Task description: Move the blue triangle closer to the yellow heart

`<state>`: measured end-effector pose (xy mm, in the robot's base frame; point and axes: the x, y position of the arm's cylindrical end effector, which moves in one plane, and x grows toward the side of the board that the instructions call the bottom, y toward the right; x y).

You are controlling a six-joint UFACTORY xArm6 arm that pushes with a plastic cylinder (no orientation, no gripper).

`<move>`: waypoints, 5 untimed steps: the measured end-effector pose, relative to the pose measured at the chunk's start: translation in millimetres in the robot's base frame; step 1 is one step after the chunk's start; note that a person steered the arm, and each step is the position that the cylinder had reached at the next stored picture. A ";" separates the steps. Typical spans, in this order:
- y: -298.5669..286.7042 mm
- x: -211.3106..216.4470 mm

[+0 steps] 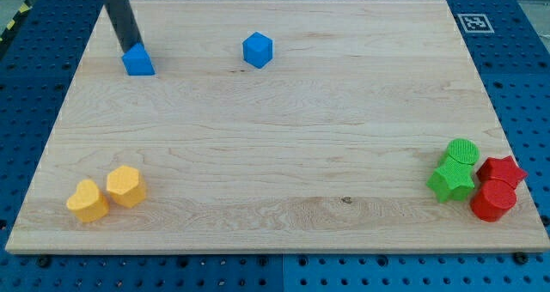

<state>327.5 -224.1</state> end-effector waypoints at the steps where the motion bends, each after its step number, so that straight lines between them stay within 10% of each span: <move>1: 40.3 27.3; 5: 94.0 92.2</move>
<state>419.7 -130.1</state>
